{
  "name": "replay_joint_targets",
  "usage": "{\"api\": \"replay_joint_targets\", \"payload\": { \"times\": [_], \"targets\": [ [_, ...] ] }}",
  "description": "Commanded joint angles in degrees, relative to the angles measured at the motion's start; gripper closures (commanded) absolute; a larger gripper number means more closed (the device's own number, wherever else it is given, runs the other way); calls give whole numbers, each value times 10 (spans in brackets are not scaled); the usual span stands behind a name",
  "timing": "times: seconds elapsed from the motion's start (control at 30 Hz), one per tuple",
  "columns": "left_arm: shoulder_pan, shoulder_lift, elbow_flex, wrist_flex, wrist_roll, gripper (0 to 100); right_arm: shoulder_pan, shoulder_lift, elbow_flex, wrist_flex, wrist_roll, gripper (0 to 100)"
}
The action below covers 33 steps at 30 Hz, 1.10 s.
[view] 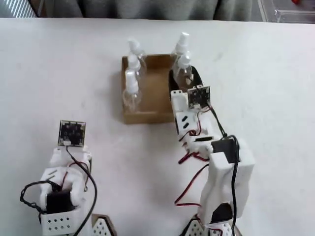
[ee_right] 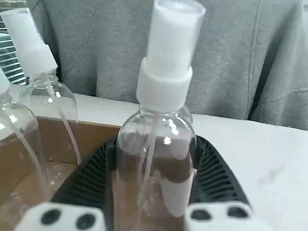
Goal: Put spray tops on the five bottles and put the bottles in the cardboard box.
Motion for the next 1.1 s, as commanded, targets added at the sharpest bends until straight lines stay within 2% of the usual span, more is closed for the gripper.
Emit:
{"api": "replay_joint_targets", "payload": {
  "times": [0.0, 0.17, 0.6, 0.83, 1.07],
  "targets": [
    [6, -4, -2, 2, -4, 978, -7, -5, -15, -11, 11, 978],
    [6, -4, -2, 2, -4, 978, -7, -5, -10, -11, -29, 978],
    [6, -4, -2, 2, -4, 978, -13, -5, -12, 21, -31, 976],
    [6, -4, -2, 2, -4, 978, -28, -5, -10, 30, 13, 975],
    [6, -4, -2, 2, -4, 978, -32, 0, -9, 58, 13, 819]
  ]
}}
